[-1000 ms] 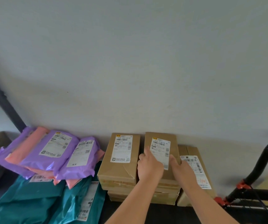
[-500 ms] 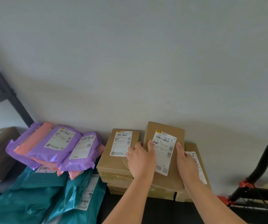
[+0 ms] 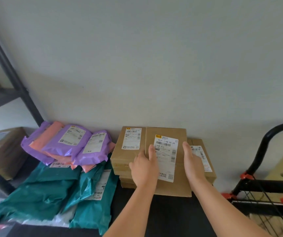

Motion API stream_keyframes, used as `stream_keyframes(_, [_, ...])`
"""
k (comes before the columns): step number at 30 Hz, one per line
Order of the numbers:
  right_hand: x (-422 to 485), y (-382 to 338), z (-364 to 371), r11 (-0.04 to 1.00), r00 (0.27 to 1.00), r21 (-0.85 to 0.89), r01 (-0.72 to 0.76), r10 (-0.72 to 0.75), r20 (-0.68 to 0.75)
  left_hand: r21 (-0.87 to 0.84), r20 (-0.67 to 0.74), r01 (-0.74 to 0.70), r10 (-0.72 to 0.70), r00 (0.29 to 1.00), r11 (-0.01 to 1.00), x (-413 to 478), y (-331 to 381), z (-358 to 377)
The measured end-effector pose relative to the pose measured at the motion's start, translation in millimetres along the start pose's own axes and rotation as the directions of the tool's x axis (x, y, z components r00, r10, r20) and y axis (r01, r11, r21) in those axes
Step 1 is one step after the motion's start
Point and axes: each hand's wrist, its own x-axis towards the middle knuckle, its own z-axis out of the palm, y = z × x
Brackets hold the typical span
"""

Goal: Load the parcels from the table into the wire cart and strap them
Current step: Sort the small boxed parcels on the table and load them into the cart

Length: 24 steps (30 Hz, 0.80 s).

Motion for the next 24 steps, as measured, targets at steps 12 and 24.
stream_keyframes(12, [-117.4,48.7,-32.9,0.999,0.992,0.046,-0.003,0.009,-0.129,-0.280,0.169,0.057,-0.009,0.986,0.958,-91.4,-60.7,-36.9])
stream_keyframes(24, [-190.7,107.8,-134.8,0.985,0.968,-0.004,-0.171,0.167,-0.188,-0.377,0.739,0.542,-0.110,0.665,0.751,-187.9,-105.7,-5.5])
